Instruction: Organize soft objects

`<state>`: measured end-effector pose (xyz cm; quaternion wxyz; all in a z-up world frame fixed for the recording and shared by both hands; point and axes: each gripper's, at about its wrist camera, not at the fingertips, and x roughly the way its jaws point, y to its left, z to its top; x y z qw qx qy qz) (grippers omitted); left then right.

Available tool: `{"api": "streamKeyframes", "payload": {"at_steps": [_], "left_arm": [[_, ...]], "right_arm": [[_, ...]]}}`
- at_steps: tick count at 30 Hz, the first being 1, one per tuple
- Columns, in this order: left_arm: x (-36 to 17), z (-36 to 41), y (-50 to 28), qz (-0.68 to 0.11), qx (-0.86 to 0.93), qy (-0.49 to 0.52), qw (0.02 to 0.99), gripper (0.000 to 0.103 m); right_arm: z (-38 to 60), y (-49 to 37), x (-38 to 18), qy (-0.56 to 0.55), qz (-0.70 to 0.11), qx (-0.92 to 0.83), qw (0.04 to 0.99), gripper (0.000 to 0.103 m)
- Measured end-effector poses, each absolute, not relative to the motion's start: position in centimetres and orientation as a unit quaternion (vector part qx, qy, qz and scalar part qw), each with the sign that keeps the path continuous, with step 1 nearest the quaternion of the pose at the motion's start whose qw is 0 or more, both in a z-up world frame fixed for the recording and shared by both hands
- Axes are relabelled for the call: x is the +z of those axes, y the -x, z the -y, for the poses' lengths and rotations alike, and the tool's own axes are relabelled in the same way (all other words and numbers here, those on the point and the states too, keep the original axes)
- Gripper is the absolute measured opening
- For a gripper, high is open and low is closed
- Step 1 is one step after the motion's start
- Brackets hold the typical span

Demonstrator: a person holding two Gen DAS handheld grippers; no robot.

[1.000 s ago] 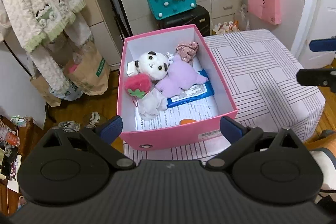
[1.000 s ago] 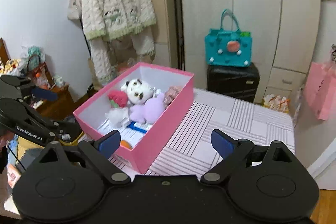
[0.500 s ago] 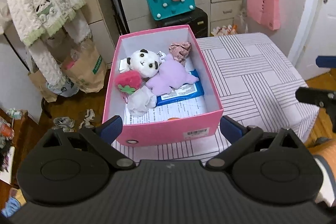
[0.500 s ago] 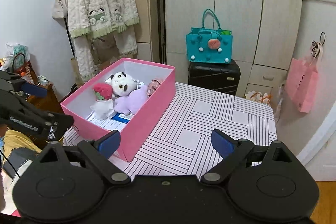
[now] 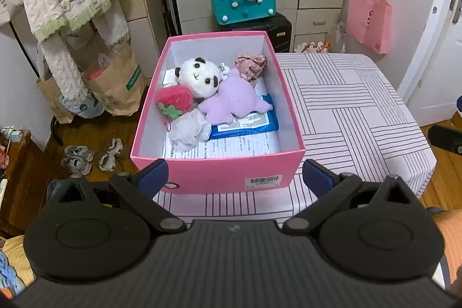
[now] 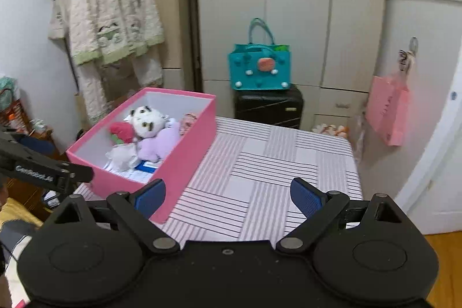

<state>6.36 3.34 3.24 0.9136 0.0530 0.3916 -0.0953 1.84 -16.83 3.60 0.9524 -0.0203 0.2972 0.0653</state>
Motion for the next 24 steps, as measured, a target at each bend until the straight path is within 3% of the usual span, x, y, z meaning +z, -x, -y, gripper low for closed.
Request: {"api": "streamKeyframes", "payload": {"at_steps": [24], "left_arm": [[2.2,-2.4,-4.8,-0.371,-0.088,-0.029,0.924,0.1]], "right_arm": [[17.4,-0.8,2.8,0.006,-0.294,0.029,0.955,0.095]]}}
